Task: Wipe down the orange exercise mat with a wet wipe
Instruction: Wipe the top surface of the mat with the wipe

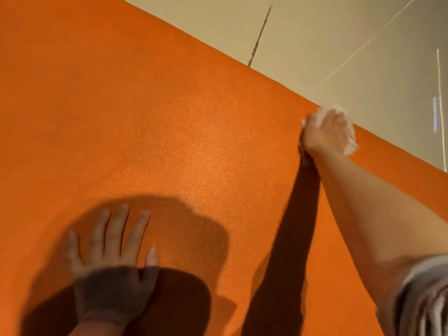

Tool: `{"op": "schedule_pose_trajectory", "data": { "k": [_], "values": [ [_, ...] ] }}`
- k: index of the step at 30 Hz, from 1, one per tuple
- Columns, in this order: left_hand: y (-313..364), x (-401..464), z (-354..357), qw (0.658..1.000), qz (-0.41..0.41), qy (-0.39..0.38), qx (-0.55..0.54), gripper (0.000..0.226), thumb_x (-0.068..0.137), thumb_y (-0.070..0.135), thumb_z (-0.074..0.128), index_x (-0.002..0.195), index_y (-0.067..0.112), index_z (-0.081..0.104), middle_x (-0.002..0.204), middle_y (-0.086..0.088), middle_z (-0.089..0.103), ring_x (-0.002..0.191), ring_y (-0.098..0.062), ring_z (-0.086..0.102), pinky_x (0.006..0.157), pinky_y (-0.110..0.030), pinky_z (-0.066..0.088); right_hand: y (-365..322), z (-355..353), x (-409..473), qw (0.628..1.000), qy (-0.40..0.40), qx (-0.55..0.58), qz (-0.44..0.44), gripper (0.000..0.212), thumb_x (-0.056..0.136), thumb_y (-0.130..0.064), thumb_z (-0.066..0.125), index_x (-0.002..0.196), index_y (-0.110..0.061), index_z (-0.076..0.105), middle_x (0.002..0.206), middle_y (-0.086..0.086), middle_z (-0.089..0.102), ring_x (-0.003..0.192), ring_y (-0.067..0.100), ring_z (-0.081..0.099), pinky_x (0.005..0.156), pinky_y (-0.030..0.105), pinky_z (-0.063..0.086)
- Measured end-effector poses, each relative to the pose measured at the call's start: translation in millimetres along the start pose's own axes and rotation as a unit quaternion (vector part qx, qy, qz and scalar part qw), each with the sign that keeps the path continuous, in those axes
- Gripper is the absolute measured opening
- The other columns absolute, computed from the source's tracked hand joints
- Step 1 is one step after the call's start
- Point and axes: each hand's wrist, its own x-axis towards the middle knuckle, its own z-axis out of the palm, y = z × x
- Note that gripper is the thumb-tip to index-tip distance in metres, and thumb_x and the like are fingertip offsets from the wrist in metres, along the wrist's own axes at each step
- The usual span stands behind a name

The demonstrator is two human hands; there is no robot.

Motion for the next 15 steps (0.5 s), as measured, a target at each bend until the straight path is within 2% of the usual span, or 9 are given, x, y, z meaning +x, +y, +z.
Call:
{"op": "schedule_pose_trajectory", "data": {
  "k": [4,6,8,10,12,15],
  "values": [
    [-1,0,-2,1.000,-0.012,0.004,-0.008,0.058,0.085,0.043,0.040,0.139,0.024,0.046,0.147,-0.013,0.046,0.134,-0.035,0.041,0.110,-0.063,0.015,58,-7,-21,0.988,0.031,0.030,0.151,0.060,0.106,-0.041,0.014,0.157,-0.010,0.004,0.165,0.009,-0.001,0.151,0.023,-0.002,0.120,0.042,-0.003],
    [0,-1,-3,1.000,-0.010,-0.003,-0.005,0.058,0.085,0.043,0.039,0.140,0.025,0.045,0.147,-0.012,0.045,0.135,-0.035,0.040,0.111,-0.063,0.015,49,-2,-33,0.978,0.043,0.044,0.201,0.058,0.107,-0.036,0.017,0.157,-0.007,0.008,0.165,0.012,0.002,0.151,0.027,0.001,0.121,0.041,0.001],
    [-1,-3,-2,1.000,-0.007,-0.009,-0.003,0.058,0.085,0.042,0.038,0.141,0.025,0.043,0.147,-0.013,0.046,0.136,-0.035,0.039,0.111,-0.063,0.014,11,4,-47,0.974,0.033,0.048,0.218,0.056,0.107,-0.033,0.021,0.155,-0.005,0.014,0.163,0.015,0.009,0.150,0.031,0.007,0.121,0.043,0.004],
    [-1,-2,-2,1.000,-0.012,-0.011,-0.004,0.058,0.086,0.042,0.038,0.140,0.025,0.044,0.146,-0.015,0.048,0.135,-0.035,0.039,0.111,-0.064,0.015,-40,17,-68,0.990,0.018,0.045,0.130,0.057,0.107,-0.034,0.019,0.156,-0.008,0.009,0.164,0.013,0.005,0.151,0.031,0.001,0.121,0.043,-0.003],
    [1,-3,-1,1.000,-0.018,-0.018,-0.003,0.058,0.085,0.042,0.039,0.139,0.023,0.046,0.144,-0.016,0.050,0.134,-0.036,0.039,0.110,-0.065,0.016,-92,37,-99,0.999,-0.006,0.045,-0.011,0.057,0.107,-0.036,0.015,0.157,-0.012,0.004,0.165,0.010,-0.003,0.151,0.029,-0.008,0.120,0.041,-0.010],
    [1,-1,-3,0.999,-0.019,-0.030,-0.004,0.059,0.083,0.043,0.039,0.136,0.020,0.052,0.143,-0.017,0.050,0.134,-0.037,0.039,0.109,-0.065,0.016,-147,66,-159,0.971,-0.066,0.036,-0.228,0.057,0.107,-0.041,0.014,0.157,-0.016,0.002,0.165,0.006,-0.007,0.150,0.025,-0.015,0.118,0.038,-0.017]
  ]
}}
